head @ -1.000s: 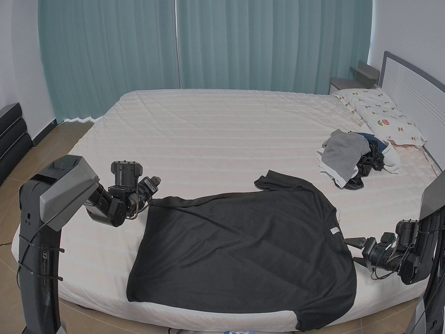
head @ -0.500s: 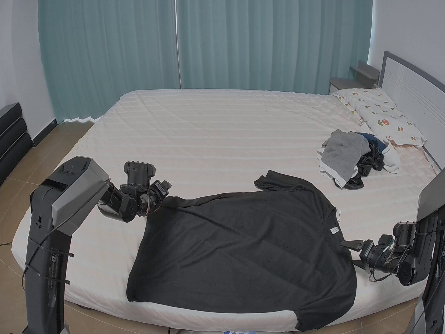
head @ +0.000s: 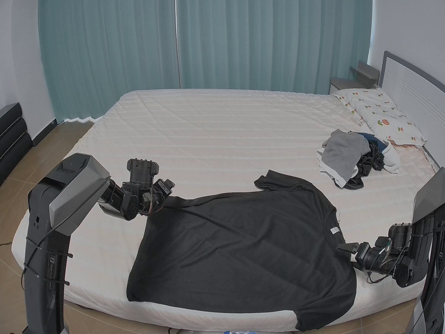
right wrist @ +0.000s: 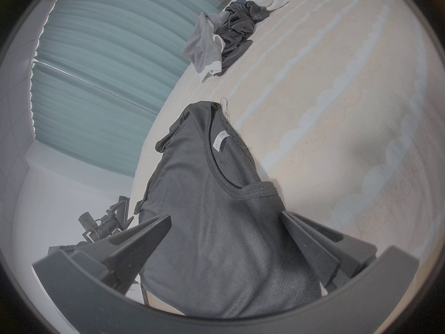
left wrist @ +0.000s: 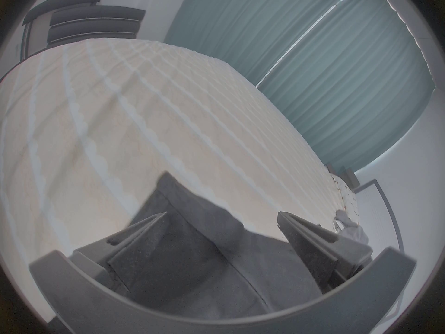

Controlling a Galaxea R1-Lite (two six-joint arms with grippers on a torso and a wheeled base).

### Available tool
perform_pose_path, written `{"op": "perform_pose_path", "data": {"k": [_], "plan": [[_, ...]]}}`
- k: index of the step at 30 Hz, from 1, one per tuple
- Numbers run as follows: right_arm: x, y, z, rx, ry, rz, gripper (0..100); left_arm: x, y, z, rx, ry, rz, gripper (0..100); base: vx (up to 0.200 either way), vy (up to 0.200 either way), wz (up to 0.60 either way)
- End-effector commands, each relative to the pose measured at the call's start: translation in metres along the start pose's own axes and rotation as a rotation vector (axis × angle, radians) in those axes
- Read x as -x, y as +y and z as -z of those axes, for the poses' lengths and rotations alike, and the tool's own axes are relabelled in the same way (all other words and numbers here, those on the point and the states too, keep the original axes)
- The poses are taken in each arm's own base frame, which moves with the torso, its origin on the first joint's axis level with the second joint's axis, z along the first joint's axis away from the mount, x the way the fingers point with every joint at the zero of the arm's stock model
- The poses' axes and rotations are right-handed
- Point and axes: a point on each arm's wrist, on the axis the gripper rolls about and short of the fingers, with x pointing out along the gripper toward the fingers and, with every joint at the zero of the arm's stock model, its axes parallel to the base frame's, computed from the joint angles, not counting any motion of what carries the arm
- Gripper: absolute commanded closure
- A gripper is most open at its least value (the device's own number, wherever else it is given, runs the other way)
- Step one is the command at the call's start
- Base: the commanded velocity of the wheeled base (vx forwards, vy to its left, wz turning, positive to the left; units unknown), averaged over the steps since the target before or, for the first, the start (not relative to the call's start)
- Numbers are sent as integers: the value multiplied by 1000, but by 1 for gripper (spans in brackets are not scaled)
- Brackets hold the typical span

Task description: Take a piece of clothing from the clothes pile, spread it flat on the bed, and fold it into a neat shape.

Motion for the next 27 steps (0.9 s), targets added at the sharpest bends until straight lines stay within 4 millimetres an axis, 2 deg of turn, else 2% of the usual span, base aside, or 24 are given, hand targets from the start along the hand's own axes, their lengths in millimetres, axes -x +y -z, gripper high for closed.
{"op": "perform_pose_path", "data": {"k": [1,10,15,17,26,27], "plan": [[-1,0,1,3,1,-1,0,2,-4,9,-12,19,5,0,0,0,0],[-1,0,1,5,3,-2,0,0,-10,18,-27,56,19,0,0,0,0],[-2,0,1,6,2,-3,0,-11,-14,23,-31,55,33,0,0,0,0],[-2,0,1,5,1,-4,0,-21,-14,24,-35,49,32,0,0,0,0],[-2,0,0,4,-1,-4,0,-38,-14,12,-19,64,-25,0,0,0,0],[-2,0,1,4,-1,-2,0,-41,-13,4,-6,40,-16,0,0,0,0]]}}
